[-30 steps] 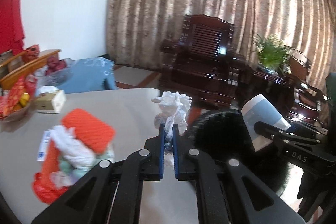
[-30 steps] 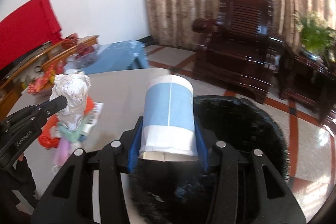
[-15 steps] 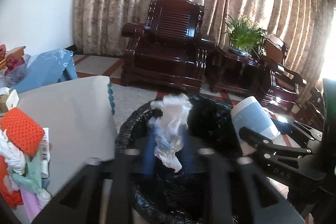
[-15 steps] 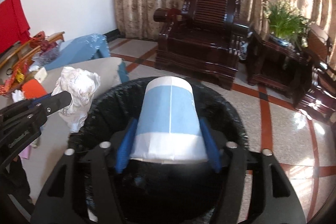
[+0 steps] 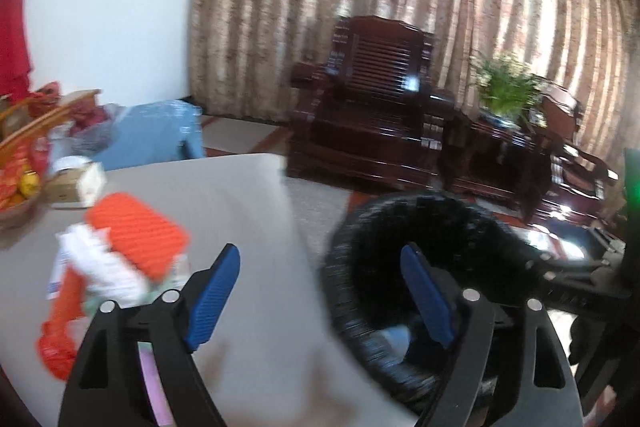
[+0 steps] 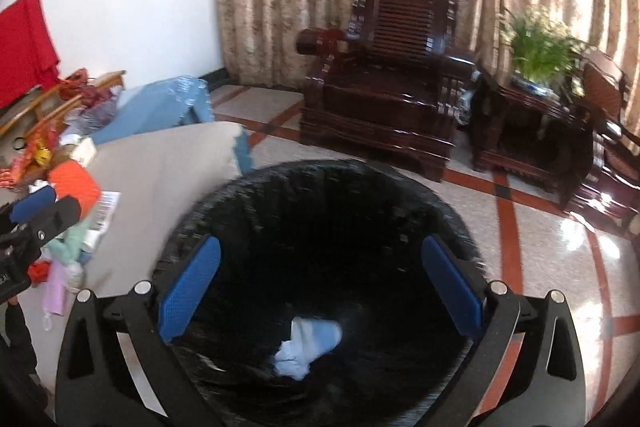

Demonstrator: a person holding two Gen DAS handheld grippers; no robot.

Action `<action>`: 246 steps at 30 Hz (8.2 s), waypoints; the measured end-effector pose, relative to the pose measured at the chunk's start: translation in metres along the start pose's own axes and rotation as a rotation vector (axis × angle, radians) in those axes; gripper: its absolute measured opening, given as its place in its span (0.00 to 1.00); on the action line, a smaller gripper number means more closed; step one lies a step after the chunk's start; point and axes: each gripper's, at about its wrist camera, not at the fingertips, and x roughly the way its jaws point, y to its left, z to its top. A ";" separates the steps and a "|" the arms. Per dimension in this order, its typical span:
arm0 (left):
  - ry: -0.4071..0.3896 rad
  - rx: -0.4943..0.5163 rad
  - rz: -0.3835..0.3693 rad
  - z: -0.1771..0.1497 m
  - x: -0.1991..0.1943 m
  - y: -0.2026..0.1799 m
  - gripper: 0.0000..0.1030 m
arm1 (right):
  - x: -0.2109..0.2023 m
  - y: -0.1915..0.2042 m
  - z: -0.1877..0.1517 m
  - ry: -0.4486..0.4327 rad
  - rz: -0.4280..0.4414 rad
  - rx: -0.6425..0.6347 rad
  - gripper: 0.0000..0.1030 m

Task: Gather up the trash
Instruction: 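Return both tools to the pile and grasp the red plastic bag with the left gripper, then grasp the white tissue with the right gripper while the left gripper holds the red bag, then move both tools over the bin and open both grippers to drop items, then return to the table and grasp the long orange foam net with the left gripper, then grasp the orange foam sleeve with the right gripper while the left gripper holds its net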

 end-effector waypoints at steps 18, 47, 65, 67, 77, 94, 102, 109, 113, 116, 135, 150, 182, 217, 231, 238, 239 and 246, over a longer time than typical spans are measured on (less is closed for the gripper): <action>0.006 -0.174 0.480 -0.068 -0.075 0.178 0.79 | 0.029 0.188 -0.003 -0.033 0.342 -0.151 0.95; 0.148 -0.311 0.402 -0.112 -0.033 0.214 0.32 | 0.050 0.224 -0.022 0.022 0.361 -0.231 0.87; -0.020 -0.289 0.493 -0.074 -0.086 0.230 0.32 | 0.046 0.278 -0.003 -0.026 0.474 -0.292 0.69; -0.025 -0.286 0.494 -0.073 -0.085 0.231 0.32 | 0.049 0.286 0.000 -0.028 0.487 -0.302 0.64; -0.011 -0.286 0.485 -0.074 -0.077 0.231 0.32 | 0.070 0.311 -0.007 0.024 0.485 -0.372 0.29; -0.046 -0.250 0.470 -0.057 -0.084 0.213 0.32 | 0.028 0.287 0.016 -0.041 0.580 -0.314 0.05; -0.075 -0.219 0.449 -0.043 -0.089 0.193 0.32 | 0.002 0.256 0.034 -0.090 0.555 -0.274 0.05; -0.107 -0.163 0.348 -0.020 -0.080 0.146 0.32 | -0.019 0.200 0.041 -0.133 0.466 -0.232 0.05; -0.113 -0.130 0.271 -0.009 -0.068 0.112 0.32 | -0.029 0.157 0.043 -0.143 0.392 -0.185 0.05; -0.110 -0.107 0.202 -0.003 -0.055 0.083 0.32 | -0.033 0.124 0.043 -0.152 0.320 -0.165 0.05; -0.042 0.047 -0.136 0.018 0.038 -0.082 0.38 | -0.012 -0.055 -0.008 -0.053 -0.056 0.012 0.09; -0.021 0.016 -0.087 0.013 0.032 -0.052 0.79 | -0.010 -0.043 -0.022 -0.052 -0.077 0.029 0.95; 0.007 -0.204 0.470 -0.059 -0.028 0.199 0.74 | 0.046 0.206 0.014 -0.083 0.315 -0.202 0.95; -0.045 -0.272 0.405 -0.029 -0.028 0.238 0.12 | 0.099 0.283 0.031 -0.061 0.410 -0.304 0.95; -0.026 -0.270 0.402 -0.034 -0.022 0.237 0.12 | 0.127 0.297 0.026 0.050 0.474 -0.354 0.35; -0.035 -0.251 0.397 -0.029 -0.025 0.225 0.12 | 0.108 0.286 0.038 0.003 0.496 -0.341 0.19; -0.037 -0.249 0.396 -0.028 -0.026 0.224 0.12 | 0.103 0.283 0.041 -0.007 0.499 -0.330 0.19; -0.074 -0.228 0.374 -0.009 -0.036 0.205 0.12 | 0.069 0.260 0.059 -0.070 0.506 -0.280 0.18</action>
